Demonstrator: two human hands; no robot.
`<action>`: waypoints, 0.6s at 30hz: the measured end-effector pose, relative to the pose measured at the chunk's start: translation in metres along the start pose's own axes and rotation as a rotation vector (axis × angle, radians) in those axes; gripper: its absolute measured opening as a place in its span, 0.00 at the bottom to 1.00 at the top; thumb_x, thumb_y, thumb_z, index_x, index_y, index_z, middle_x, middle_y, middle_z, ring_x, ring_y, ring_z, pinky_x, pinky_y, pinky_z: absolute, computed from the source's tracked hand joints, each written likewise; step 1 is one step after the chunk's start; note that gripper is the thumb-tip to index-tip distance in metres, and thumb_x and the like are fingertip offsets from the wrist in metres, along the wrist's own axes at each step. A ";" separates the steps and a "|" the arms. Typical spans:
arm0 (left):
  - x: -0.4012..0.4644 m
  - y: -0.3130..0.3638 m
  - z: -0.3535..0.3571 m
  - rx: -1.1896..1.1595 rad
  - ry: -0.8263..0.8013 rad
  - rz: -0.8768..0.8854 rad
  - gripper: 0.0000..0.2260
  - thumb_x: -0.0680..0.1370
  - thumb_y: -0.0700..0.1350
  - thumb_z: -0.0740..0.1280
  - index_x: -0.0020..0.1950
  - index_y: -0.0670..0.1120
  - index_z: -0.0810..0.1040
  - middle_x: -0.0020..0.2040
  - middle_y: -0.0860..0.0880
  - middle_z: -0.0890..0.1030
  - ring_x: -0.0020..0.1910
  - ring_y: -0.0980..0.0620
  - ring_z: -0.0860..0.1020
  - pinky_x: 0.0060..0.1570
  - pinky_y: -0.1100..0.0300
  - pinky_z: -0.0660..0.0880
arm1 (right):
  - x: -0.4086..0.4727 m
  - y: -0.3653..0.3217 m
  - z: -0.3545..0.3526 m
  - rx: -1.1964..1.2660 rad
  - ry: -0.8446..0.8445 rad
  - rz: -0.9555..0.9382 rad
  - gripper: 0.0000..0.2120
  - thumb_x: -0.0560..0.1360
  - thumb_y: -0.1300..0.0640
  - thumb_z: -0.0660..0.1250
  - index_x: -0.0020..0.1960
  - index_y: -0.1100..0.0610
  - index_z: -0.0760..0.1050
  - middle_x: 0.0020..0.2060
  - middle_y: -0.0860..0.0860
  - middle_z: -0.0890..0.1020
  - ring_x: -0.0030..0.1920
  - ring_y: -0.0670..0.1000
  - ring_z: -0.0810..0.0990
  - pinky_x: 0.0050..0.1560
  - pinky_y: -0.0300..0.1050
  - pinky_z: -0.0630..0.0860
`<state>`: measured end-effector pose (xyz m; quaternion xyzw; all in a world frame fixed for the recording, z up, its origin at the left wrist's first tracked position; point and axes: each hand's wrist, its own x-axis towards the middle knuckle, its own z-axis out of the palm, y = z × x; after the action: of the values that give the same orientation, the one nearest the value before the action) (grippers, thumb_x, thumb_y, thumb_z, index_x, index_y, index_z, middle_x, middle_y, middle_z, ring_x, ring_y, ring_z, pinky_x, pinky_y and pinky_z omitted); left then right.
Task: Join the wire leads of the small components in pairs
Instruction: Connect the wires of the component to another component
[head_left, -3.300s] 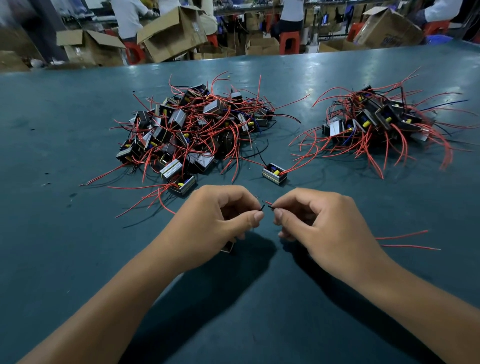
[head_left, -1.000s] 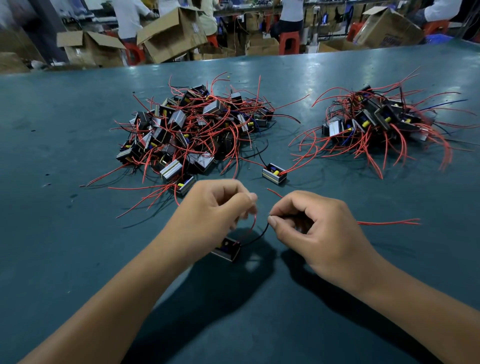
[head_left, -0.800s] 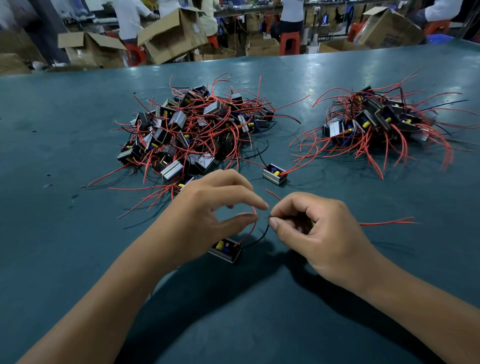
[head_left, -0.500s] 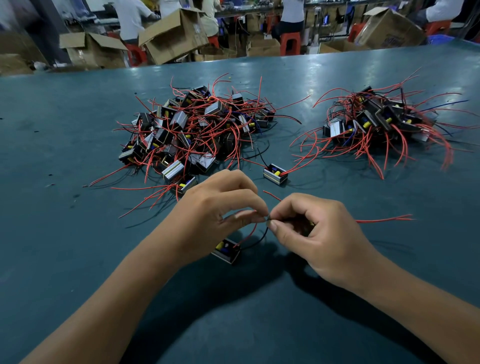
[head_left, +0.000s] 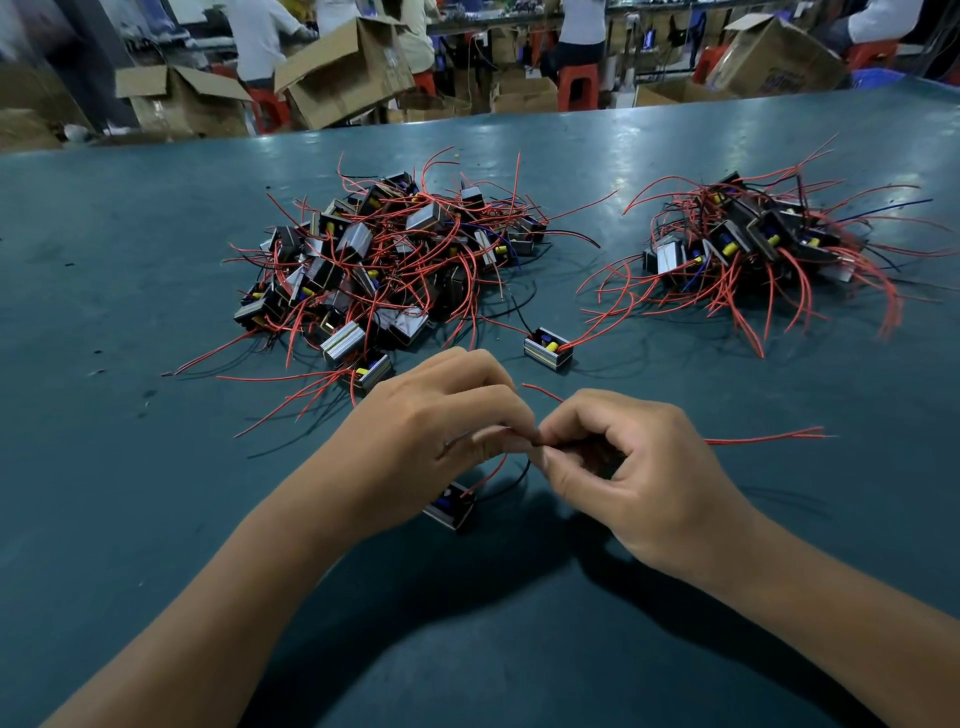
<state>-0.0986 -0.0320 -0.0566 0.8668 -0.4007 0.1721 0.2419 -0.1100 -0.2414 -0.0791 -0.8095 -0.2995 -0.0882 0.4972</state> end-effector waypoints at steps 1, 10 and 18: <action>0.000 0.001 0.001 0.001 -0.014 -0.015 0.07 0.82 0.50 0.64 0.51 0.49 0.80 0.49 0.53 0.76 0.47 0.53 0.75 0.46 0.57 0.73 | 0.000 0.000 0.000 -0.006 0.006 -0.009 0.02 0.72 0.59 0.70 0.40 0.56 0.79 0.32 0.47 0.77 0.33 0.45 0.75 0.35 0.34 0.70; 0.002 0.021 0.018 -0.580 0.062 -0.619 0.11 0.80 0.47 0.70 0.37 0.50 0.79 0.29 0.57 0.70 0.27 0.58 0.64 0.28 0.66 0.61 | -0.002 0.000 0.001 -0.128 0.127 -0.061 0.02 0.73 0.60 0.70 0.41 0.55 0.79 0.32 0.43 0.76 0.35 0.45 0.76 0.37 0.36 0.71; 0.002 0.023 0.011 -0.680 0.120 -0.661 0.07 0.74 0.47 0.72 0.37 0.49 0.83 0.30 0.52 0.78 0.27 0.59 0.69 0.28 0.68 0.65 | -0.001 0.001 0.001 -0.101 0.133 -0.028 0.03 0.72 0.60 0.70 0.40 0.54 0.78 0.32 0.44 0.76 0.34 0.44 0.75 0.37 0.32 0.68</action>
<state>-0.1142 -0.0521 -0.0579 0.8081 -0.1223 -0.0051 0.5762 -0.1104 -0.2409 -0.0807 -0.8219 -0.2721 -0.1636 0.4730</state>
